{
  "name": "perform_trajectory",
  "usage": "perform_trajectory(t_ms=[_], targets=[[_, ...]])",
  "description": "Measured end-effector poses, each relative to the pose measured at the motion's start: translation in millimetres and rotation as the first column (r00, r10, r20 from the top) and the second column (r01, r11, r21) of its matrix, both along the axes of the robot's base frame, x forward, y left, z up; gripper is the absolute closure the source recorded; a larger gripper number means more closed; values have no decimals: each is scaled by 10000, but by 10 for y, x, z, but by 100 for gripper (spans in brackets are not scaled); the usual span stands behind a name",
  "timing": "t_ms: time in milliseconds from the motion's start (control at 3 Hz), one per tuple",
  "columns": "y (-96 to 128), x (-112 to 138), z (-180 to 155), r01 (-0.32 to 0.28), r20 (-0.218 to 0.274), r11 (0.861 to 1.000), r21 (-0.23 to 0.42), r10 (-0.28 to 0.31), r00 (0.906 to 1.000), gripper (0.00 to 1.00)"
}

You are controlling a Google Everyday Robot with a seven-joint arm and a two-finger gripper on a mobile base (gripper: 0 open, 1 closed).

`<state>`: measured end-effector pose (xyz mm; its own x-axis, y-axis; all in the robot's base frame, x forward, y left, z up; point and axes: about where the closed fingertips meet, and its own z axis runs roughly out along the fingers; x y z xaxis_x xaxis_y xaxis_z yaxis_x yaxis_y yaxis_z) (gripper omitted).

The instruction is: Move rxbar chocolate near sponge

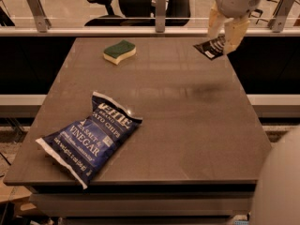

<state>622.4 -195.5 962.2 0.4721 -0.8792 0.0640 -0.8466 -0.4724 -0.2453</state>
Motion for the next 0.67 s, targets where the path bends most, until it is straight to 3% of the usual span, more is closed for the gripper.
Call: perform_trajectory(t_ms=[333, 667], targets=[[118, 223, -16, -250, 153, 9995, 197, 247, 9996, 100], [158, 299, 26, -357, 778, 9980, 515, 316, 9965, 100]])
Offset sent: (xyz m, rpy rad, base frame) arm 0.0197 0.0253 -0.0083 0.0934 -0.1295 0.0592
